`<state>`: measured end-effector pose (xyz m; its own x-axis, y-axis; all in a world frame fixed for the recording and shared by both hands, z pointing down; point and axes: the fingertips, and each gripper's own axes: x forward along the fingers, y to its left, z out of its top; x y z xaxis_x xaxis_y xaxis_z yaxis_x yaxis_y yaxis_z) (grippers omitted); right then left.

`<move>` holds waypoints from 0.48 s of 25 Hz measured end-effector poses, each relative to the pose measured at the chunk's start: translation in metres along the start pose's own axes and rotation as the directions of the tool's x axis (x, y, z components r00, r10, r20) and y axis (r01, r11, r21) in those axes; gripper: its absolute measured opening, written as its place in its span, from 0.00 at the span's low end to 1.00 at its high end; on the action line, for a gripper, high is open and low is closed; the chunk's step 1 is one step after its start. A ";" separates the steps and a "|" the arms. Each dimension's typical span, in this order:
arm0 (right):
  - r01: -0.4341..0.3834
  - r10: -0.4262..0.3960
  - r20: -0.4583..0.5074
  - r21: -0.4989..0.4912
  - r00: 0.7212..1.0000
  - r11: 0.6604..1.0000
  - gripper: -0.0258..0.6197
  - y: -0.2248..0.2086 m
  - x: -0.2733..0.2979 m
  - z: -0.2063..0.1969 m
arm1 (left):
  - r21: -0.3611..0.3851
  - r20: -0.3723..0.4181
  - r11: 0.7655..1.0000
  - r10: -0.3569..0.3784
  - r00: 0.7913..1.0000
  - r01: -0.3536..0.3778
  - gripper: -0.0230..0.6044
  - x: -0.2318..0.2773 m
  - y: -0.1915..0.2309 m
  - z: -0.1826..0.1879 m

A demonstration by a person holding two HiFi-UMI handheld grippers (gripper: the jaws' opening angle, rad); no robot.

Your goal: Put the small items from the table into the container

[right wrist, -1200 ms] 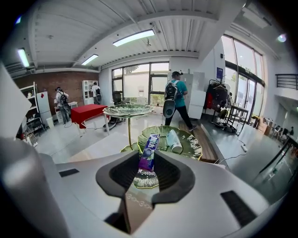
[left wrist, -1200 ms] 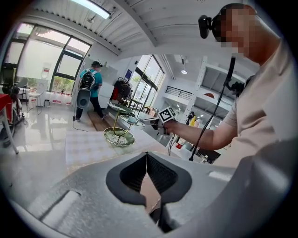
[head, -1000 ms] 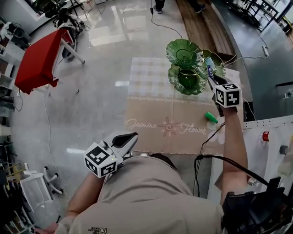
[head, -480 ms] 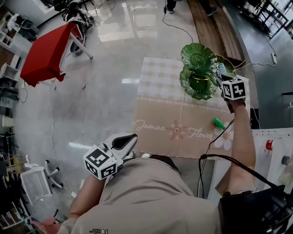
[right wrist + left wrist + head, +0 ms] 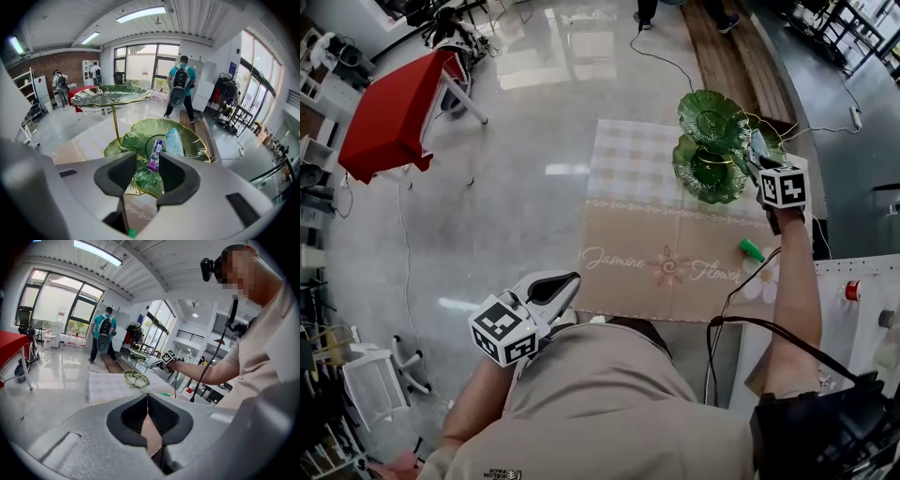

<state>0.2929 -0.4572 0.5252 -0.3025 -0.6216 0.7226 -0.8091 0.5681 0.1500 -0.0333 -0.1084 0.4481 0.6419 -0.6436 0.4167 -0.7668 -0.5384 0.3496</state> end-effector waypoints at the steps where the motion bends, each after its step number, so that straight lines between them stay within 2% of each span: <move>1: 0.011 -0.011 0.008 0.009 1.000 1.000 0.28 0.002 -0.005 -0.001 | 0.004 0.000 1.000 -0.010 1.000 0.010 0.05 -0.002 0.001 0.000; 6: 0.022 -0.025 0.049 0.065 0.998 0.998 0.28 0.031 -0.037 -0.009 | 0.024 -0.002 0.997 -0.072 0.997 0.072 0.05 -0.016 0.002 0.002; 12: 0.023 -0.037 0.129 0.109 0.991 0.994 0.21 0.105 -0.093 -0.023 | 0.061 0.000 0.985 -0.162 0.987 0.161 0.05 -0.032 -0.001 0.002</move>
<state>0.2470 -0.3274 0.4891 -0.3351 -0.7066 0.6233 -0.8660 0.4915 0.0916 -0.0529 -0.0886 0.4326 0.7575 -0.5482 0.3544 -0.6516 -0.6676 0.3602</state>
